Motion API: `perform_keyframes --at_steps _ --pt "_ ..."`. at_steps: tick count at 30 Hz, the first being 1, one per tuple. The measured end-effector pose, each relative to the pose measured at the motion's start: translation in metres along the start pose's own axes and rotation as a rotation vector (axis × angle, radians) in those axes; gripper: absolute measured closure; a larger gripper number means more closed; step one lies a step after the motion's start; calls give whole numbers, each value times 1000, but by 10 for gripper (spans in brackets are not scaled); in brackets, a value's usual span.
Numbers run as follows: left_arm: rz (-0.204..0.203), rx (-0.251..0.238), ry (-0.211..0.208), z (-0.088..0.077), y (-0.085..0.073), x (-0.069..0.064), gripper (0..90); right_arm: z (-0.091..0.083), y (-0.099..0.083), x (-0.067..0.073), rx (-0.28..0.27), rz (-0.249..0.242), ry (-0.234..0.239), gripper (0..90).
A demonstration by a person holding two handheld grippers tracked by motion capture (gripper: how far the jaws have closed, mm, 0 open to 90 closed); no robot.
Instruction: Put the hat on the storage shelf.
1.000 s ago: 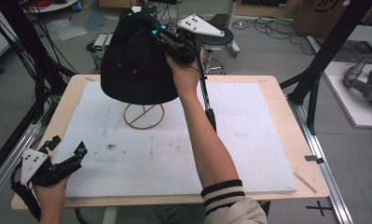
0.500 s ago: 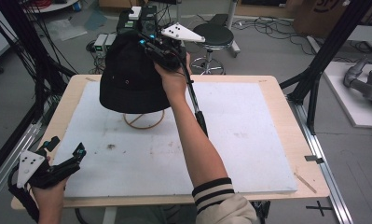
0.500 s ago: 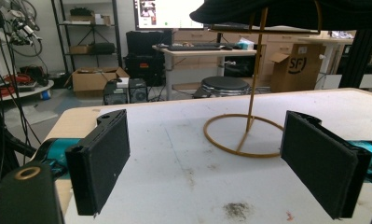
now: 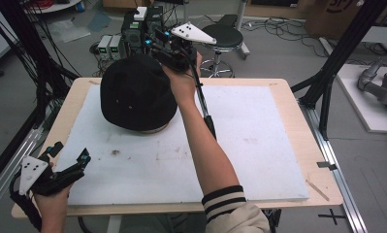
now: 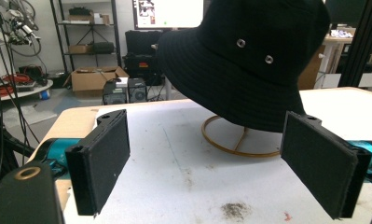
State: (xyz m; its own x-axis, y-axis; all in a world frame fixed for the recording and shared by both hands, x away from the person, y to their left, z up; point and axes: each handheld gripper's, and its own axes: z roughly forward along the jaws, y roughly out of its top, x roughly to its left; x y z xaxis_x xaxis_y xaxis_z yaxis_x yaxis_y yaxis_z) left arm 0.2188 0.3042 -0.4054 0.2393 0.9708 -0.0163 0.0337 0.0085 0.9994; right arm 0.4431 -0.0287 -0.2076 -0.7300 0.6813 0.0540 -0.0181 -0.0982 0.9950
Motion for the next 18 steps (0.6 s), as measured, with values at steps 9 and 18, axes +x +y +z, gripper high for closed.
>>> perform_keyframes --at_steps 9,18 --pt "-2 -3 -1 1 0 0 161 -6 6 6 -22 -57 -32 440" --pt "5 1 -11 4 1 -4 161 -23 14 16 -49 -110 -43 179"
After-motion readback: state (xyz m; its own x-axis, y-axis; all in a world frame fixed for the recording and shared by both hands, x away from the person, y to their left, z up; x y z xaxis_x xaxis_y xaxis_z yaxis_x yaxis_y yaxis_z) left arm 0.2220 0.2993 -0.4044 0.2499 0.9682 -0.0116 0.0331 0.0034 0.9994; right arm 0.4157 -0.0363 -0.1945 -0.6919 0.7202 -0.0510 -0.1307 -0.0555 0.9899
